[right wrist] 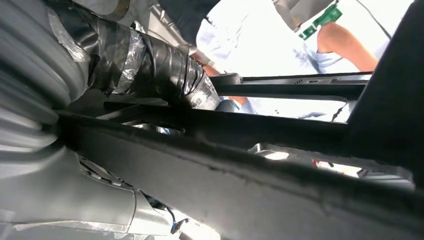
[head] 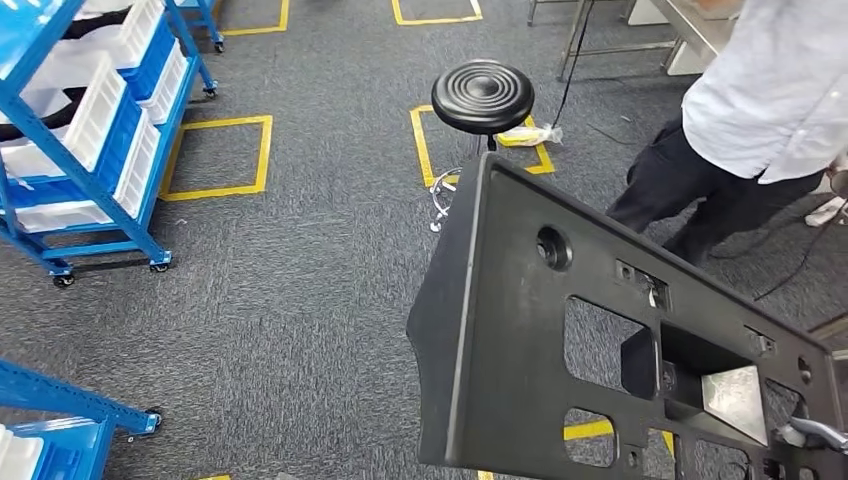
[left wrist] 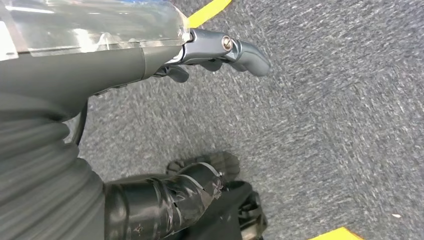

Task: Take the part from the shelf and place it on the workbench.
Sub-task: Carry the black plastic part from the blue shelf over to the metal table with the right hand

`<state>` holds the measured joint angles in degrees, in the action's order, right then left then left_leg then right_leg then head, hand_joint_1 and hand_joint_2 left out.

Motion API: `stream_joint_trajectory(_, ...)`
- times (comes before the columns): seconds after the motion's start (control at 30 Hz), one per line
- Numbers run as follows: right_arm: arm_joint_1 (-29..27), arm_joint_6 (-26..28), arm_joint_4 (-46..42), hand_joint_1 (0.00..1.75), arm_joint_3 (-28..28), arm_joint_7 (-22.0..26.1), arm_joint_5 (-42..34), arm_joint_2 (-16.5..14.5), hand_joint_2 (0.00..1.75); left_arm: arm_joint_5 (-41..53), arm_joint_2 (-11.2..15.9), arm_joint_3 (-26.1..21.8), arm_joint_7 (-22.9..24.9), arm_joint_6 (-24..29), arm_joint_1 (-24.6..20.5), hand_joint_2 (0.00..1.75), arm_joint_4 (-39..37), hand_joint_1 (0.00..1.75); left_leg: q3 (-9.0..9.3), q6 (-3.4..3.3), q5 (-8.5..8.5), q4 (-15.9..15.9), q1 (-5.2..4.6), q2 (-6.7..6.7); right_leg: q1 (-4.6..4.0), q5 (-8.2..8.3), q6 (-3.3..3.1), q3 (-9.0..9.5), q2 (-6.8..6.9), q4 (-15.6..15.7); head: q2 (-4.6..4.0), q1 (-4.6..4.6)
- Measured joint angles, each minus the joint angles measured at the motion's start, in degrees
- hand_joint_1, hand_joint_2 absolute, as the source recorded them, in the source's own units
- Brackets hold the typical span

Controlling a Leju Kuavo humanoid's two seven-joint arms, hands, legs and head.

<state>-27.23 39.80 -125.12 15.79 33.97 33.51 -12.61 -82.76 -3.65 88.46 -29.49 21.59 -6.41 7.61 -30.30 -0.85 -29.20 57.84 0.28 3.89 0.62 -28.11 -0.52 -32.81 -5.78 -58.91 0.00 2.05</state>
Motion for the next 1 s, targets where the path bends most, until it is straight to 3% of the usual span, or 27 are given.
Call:
stream_joint_trajectory(0.03, -0.06, 0.0, -0.03, 1.75, 0.03, 0.0, 0.0, 0.0, 1.75, -0.01, -0.01, 0.0, -0.05, -0.08, -0.01, 1.75, 0.0, 0.0, 0.02, -0.29, 0.19, -0.16, 0.03, -0.54, 0.08, 0.14, 0.37, -0.18, -0.46, 0.06, 0.0, 0.0)
stream_joint_trajectory(0.1, -0.16, 0.0, -0.09, 1.75, 0.14, 0.0, -0.04, 0.0, 1.75, -0.02, -0.03, 0.0, -0.17, -0.22, -0.05, 1.75, 0.0, 0.0, 0.13, -1.11, 0.7, -0.77, 0.14, -1.83, 0.05, -0.86, 0.86, -0.9, 1.01, -1.28, 0.0, 0.07)
stream_joint_trajectory(0.17, -0.14, 0.0, -0.12, 1.75, 0.21, 0.0, -0.09, 0.0, 1.75, -0.01, -0.04, 0.0, -0.26, -0.31, -0.03, 1.75, 0.0, 0.0, 0.15, -1.71, 1.0, -1.19, 0.1, -3.21, 0.0, -4.23, 1.18, -3.33, 3.95, -6.67, 0.0, 0.15)
stream_joint_trajectory(0.23, -0.12, 0.0, -0.12, 1.75, 0.22, 0.0, -0.14, 0.0, 1.75, -0.02, -0.03, 0.0, -0.31, -0.35, 0.12, 1.75, -0.01, 0.0, 0.01, -1.86, 0.97, -1.19, -0.07, -4.6, 0.11, -7.41, 1.51, -6.51, 5.07, -13.62, 0.0, 0.19)
stream_joint_trajectory(0.27, -0.14, 0.0, -0.12, 1.75, 0.23, 0.0, -0.21, 0.0, 1.75, -0.03, -0.03, 0.0, -0.37, -0.36, 0.15, 1.75, -0.01, 0.0, -0.02, -1.88, 0.94, -1.17, -0.13, -5.32, 0.16, -7.68, 1.6, -7.23, 5.22, -15.31, 0.0, 0.19)
stream_joint_trajectory(0.3, -0.15, 0.0, -0.12, 1.75, 0.23, 0.0, -0.3, 0.01, 1.75, -0.03, -0.03, 0.0, -0.48, -0.37, 0.14, 1.75, -0.01, 0.0, -0.02, -1.87, 0.9, -1.16, -0.16, -5.98, 0.18, -6.87, 1.62, -6.87, 5.37, -14.86, 0.0, 0.19)
stream_joint_trajectory(0.33, -0.15, 0.0, -0.12, 1.75, 0.23, 0.0, -0.39, 0.01, 1.75, -0.03, -0.04, 0.0, -0.62, -0.39, 0.09, 1.75, 0.0, 0.0, 0.06, -1.82, 0.84, -1.15, -0.18, -6.58, 0.16, -5.17, 1.55, -5.33, 5.7, -12.17, 0.0, 0.19)
stream_joint_trajectory(0.37, -0.15, 0.0, -0.12, 1.75, 0.23, 0.0, -0.46, 0.02, 1.75, -0.03, -0.05, 0.0, -0.75, -0.42, 0.04, 1.75, 0.0, 0.0, 0.21, -1.72, 0.75, -1.15, -0.21, -7.1, 0.08, -3.19, 1.37, -2.98, 6.53, -8.0, 0.0, 0.19)
stream_joint_trajectory(0.43, -0.1, 0.0, -0.12, 1.75, 0.23, 0.0, -0.54, 0.03, 1.75, -0.03, -0.07, 0.0, -0.9, -0.45, -0.02, 1.75, -0.01, 0.0, 0.47, -1.3, 0.49, -1.02, -0.47, -7.93, -0.46, -0.96, 0.81, 0.81, 8.64, -0.96, 0.0, 0.18)
stream_joint_trajectory(0.47, -0.1, 0.0, -0.12, 1.75, 0.25, 0.0, -0.56, 0.04, 1.75, -0.04, -0.07, 0.0, -0.93, -0.46, -0.03, 1.75, -0.01, 0.0, 0.57, -1.06, 0.38, -0.94, -0.59, -8.3, -0.72, -0.72, 0.57, 1.54, 9.22, 0.61, 0.0, 0.18)
stream_joint_trajectory(0.53, -0.14, 0.0, -0.14, 1.75, 0.35, 0.0, -0.6, 0.08, 1.75, -0.04, -0.08, 0.0, -0.98, -0.45, -0.07, 1.75, -0.01, 0.0, 0.73, -0.62, 0.26, -0.93, -0.67, -9.13, -0.91, -0.69, 0.25, 1.38, 8.55, 0.93, 0.0, 0.16)
stream_joint_trajectory(0.57, -0.17, 0.0, -0.16, 1.75, 0.44, 0.0, -0.61, 0.09, 1.75, -0.04, -0.08, 0.0, -1.01, -0.45, -0.13, 1.75, -0.01, 0.0, 0.76, -0.32, 0.01, -0.74, -0.61, -9.07, -0.74, -0.55, 0.02, 1.35, 8.09, 1.05, 0.0, 0.17)
stream_joint_trajectory(0.63, -0.17, 0.0, -0.26, 1.75, 0.6, 0.01, -0.61, 0.11, 1.75, -0.03, -0.09, 0.0, -1.1, -0.44, -0.2, 1.75, -0.01, 0.0, -0.01, 0.27, -1.77, 1.42, -0.43, -7.23, -0.35, -0.21, -0.6, 1.38, 7.18, 1.34, 0.0, 0.15)
stream_joint_trajectory(0.7, -0.12, 0.0, -0.32, 1.75, 0.65, 0.02, -0.61, 0.13, 1.75, -0.04, -0.09, 0.0, -1.14, -0.44, -0.09, 1.75, 0.0, 0.0, -2.98, 0.65, -5.69, 8.28, -0.19, -4.9, -0.22, -0.03, -1.01, 1.33, 6.24, 1.4, 0.0, 0.13)
stream_joint_trajectory(0.73, -0.11, 0.0, -0.32, 1.75, 0.66, 0.02, -0.61, 0.14, 1.75, -0.05, -0.09, 0.0, -1.14, -0.45, 0.0, 1.75, 0.0, 0.0, -4.82, 0.76, -7.44, 12.37, -0.12, -4.49, -0.25, -0.01, -1.07, 1.28, 5.71, 1.34, 0.0, 0.12)
stream_joint_trajectory(0.77, -0.12, 0.0, -0.31, 1.75, 0.67, 0.01, -0.61, 0.15, 1.75, -0.07, -0.09, 0.0, -1.14, -0.45, 0.09, 1.75, 0.0, 0.0, -6.32, 0.85, -8.39, 15.6, -0.07, -4.31, -0.27, -0.01, -1.1, 1.25, 5.11, 1.27, 0.0, 0.13)
stream_joint_trajectory(0.8, -0.12, 0.0, -0.31, 1.75, 0.69, -0.01, -0.6, 0.16, 1.75, -0.09, -0.09, 0.0, -1.14, -0.46, 0.14, 1.75, 0.0, 0.0, -6.9, 0.88, -8.08, 16.67, -0.04, -4.28, -0.28, -0.01, -1.1, 1.23, 4.49, 1.17, 0.0, 0.12)
stream_joint_trajectory(0.83, -0.12, 0.0, -0.3, 1.75, 0.72, -0.02, -0.58, 0.17, 1.75, -0.1, -0.09, 0.0, -1.14, -0.46, 0.15, 1.75, -0.01, 0.0, -6.31, 0.86, -6.56, 15.23, 0.01, -4.21, -0.27, -0.04, -1.06, 1.23, 3.87, 1.02, 0.0, 0.12)
stream_joint_trajectory(0.93, -0.09, 0.0, -0.29, 1.75, 0.8, -0.08, -0.57, 0.18, 1.75, -0.12, -0.07, 0.0, -1.16, -0.45, 0.1, 1.75, -0.02, 0.0, -1.25, 0.56, -1.02, 3.74, 0.31, -2.01, -0.21, -0.29, -0.59, 1.0, 2.05, 0.27, 0.0, 0.14)
stream_joint_trajectory(1.0, -0.1, 0.0, -0.3, 1.75, 0.81, -0.12, -0.56, 0.19, 1.75, -0.13, -0.07, 0.0, -1.19, -0.45, 0.03, 1.75, -0.01, 0.0, 0.05, 0.18, -0.42, 0.58, 0.26, -0.83, -0.22, -0.24, 0.03, 0.49, 1.13, -0.08, 0.0, 0.15)
